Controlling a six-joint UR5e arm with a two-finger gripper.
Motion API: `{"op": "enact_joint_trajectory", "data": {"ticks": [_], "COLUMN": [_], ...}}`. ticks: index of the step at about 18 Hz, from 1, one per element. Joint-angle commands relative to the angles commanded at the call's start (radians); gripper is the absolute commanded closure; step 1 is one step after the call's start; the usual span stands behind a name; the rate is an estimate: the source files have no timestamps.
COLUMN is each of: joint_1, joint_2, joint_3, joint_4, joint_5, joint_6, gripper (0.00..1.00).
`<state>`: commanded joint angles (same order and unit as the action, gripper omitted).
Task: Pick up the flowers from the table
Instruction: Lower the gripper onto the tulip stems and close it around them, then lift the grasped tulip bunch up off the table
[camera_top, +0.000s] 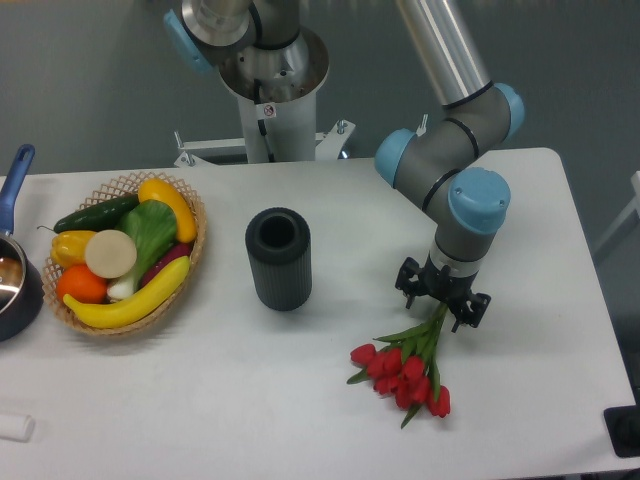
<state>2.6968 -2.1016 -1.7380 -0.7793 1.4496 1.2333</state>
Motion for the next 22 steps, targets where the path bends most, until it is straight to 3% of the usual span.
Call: {"op": "enact_joint_trajectory", "data": {"ticks": [8, 16, 22], "joint_1": [0.002, 0.005, 0.012], "joint_2": [0.005, 0.009, 0.04], "joint_3": [0.005, 0.017, 0.038], "joint_4": [0.009, 0.015, 0.015], "joint_5": [-0.002, -0.003, -0.009], "joint_6": [-0.008, -0.003, 0.002], "gripper": [0.68, 0.82, 0.82]}}
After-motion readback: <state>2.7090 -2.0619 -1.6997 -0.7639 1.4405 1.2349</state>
